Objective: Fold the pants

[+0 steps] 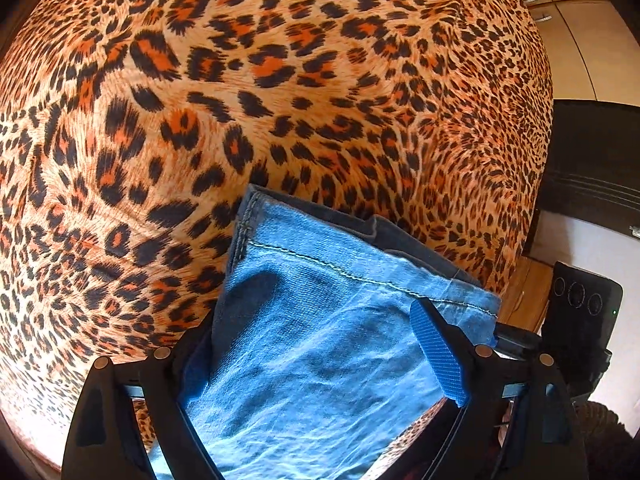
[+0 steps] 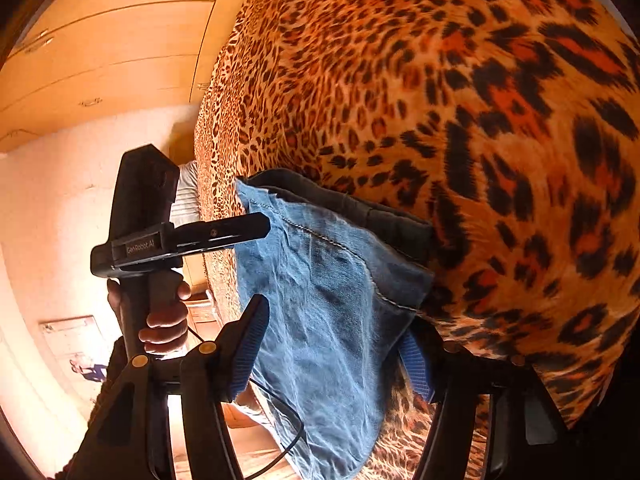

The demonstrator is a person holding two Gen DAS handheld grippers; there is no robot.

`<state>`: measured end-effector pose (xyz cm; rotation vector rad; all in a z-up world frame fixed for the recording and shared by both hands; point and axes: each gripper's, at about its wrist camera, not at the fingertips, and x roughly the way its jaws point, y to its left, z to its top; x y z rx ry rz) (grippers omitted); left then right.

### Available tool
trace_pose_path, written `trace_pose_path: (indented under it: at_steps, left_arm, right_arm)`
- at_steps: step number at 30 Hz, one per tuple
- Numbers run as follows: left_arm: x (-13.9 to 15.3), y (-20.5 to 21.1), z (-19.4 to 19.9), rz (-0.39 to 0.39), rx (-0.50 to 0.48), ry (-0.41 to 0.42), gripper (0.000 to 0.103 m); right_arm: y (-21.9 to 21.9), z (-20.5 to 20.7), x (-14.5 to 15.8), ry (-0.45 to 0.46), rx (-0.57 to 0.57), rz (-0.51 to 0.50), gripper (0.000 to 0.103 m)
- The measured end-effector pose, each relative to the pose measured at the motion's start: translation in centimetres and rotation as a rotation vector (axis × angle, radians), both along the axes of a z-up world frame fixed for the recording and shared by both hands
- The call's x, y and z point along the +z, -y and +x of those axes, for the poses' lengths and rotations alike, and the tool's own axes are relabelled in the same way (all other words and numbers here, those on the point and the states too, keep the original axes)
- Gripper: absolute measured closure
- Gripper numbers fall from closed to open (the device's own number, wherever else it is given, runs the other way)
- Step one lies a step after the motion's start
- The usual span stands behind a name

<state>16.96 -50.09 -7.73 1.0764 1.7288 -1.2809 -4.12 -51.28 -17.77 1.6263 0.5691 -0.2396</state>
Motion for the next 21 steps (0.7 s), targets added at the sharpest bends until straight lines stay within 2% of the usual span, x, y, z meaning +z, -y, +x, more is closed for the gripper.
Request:
trace_pose_path:
  at_steps: [3,4,6,7,9,10,12,14,17,21]
  left_arm:
    - [0.2,-0.1,-1.1,-0.024,-0.049,0.044,0.028]
    - [0.2,-0.2,-1.5,-0.036,-0.075,0.064,0.030]
    - [0.3,-0.4,-2.0,-0.060,-0.118,0.114,0.048]
    - [0.4,-0.5,-1.9,-0.069,-0.128,0.136,0.052]
    - [0.5,-0.6,-1.6,-0.076,-0.117,0.163,0.068]
    - [0.6,-0.8,-1.3,-0.080,-0.099,0.163,0.070]
    - [1.2,-1.3,-1.2,-0.102,-0.073,0.174,0.078]
    - [2.2,-2.1,-1.7,-0.144,-0.087,0.197,0.084]
    - [3.9,-3.3,-1.7,-0.191,-0.080,0.210,0.089]
    - [6.4,-4.9,-1.0,-0.231,-0.027,0.194,0.089]
  right_arm:
    - [0.0,0.1,-0.5,-0.013,0.006,0.000,0.057]
    - [0.0,-0.1,-0.9,-0.013,0.005,0.003,0.064]
    - [0.0,-0.7,-1.6,0.003,-0.006,0.021,0.072]
    - [0.1,-1.1,-2.1,0.014,-0.014,0.034,0.076]
    - [0.1,-1.5,-2.8,0.029,-0.029,0.051,0.081]
    - [0.1,-1.6,-2.9,0.021,-0.026,0.049,0.089]
    - [0.2,-1.5,-2.5,0.010,-0.009,0.020,0.092]
    - [0.1,-0.6,-1.2,0.015,0.033,-0.042,0.097]
    - [0.1,0.6,1.0,0.018,0.104,-0.142,0.097]
    - [-0.2,1.4,3.0,0.028,0.156,-0.232,0.098]
